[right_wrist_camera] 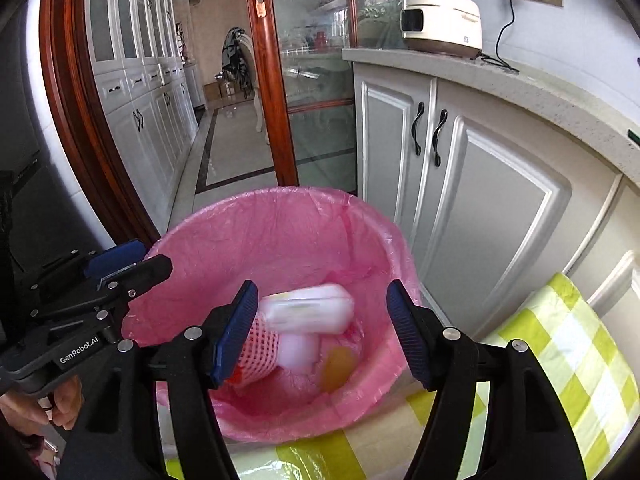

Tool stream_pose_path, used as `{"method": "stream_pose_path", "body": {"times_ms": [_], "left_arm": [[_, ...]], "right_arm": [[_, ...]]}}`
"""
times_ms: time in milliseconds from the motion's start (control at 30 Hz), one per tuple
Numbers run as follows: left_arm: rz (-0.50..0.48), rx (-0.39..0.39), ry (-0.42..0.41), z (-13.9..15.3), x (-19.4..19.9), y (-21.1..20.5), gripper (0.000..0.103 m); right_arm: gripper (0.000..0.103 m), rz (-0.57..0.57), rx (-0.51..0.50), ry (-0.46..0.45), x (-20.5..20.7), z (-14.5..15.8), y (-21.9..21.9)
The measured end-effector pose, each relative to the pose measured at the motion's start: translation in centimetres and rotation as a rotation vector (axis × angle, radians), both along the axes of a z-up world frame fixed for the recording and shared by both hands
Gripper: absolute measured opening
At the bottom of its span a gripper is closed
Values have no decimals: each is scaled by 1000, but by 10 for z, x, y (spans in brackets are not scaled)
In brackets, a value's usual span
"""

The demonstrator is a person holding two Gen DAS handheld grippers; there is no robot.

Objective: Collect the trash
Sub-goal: 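Carry the cup and sponge to the bin and release both, then grasp a white plastic bag with the left gripper while the right grasps a tissue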

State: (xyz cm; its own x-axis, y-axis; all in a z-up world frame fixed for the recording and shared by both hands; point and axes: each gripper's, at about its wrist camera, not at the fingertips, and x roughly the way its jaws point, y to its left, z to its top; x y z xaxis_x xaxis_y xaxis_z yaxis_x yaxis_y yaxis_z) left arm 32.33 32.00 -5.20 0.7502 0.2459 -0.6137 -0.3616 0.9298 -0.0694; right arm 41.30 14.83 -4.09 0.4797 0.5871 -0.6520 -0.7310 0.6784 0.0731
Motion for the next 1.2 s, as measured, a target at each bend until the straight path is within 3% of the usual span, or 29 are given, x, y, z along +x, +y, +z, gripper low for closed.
{"method": "stream_pose_path", "body": {"times_ms": [133, 200, 400, 800, 1000, 1200], "left_arm": [[8, 27, -20, 9, -22, -13, 52], [10, 54, -41, 15, -38, -28, 64], [-27, 115, -100, 25, -79, -86, 85], [-254, -9, -72, -2, -105, -229, 88], [-412, 0, -27, -25, -106, -304, 88], [-518, -40, 8, -40, -104, -358, 88]], "right_arm": [[64, -22, -10, -30, -20, 7, -20], [64, -40, -7, -45, -33, 11, -36], [67, -143, 11, -64, -85, 11, -108], [68, -390, -43, -68, -173, -19, -265], [68, -548, -44, -30, -196, -37, -350], [68, -669, -44, 3, -203, -52, -414]]}}
